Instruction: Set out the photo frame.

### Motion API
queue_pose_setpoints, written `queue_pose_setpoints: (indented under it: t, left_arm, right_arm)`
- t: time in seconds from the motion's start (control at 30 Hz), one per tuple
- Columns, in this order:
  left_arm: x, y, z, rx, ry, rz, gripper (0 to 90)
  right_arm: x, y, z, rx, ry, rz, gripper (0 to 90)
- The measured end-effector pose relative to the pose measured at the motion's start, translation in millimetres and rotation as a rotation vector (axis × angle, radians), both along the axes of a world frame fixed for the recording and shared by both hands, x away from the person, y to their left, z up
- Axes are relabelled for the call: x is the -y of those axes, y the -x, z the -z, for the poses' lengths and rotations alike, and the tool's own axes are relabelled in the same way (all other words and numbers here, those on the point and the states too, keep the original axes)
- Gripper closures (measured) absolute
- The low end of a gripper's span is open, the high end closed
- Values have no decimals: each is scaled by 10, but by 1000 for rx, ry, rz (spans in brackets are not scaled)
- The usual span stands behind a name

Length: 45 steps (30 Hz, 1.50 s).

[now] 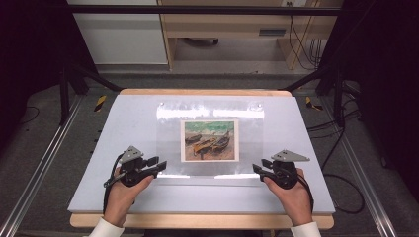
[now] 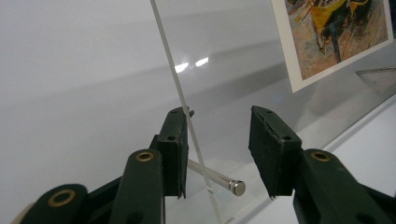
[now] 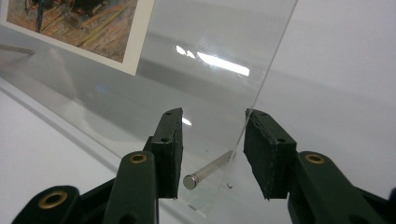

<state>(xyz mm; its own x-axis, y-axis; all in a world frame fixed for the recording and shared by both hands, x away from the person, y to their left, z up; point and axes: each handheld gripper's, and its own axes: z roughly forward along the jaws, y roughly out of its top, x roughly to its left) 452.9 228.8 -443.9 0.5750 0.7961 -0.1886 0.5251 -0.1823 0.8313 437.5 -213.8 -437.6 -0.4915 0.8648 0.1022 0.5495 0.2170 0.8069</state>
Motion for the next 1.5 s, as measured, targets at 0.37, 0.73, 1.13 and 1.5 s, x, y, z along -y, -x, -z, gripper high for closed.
queue_pose_setpoints:
  t: [0.37, 0.73, 1.13, 1.5]
  left_arm:
    - [-1, 43, 0, 4, -19, 3, 596]
    - [-1, 70, 5, 10, -29, 4, 609]
    - [-4, 105, 19, 15, -33, 7, 625]
    - [0, 129, 28, 19, -41, 8, 631]
  right_arm:
    - [-3, 49, 5, 3, 15, 4, 608]
    - [1, 78, 13, 11, 28, 2, 626]
    - [-3, 120, 28, 16, 32, 11, 645]
    - [-3, 139, 34, 22, 38, 12, 655]
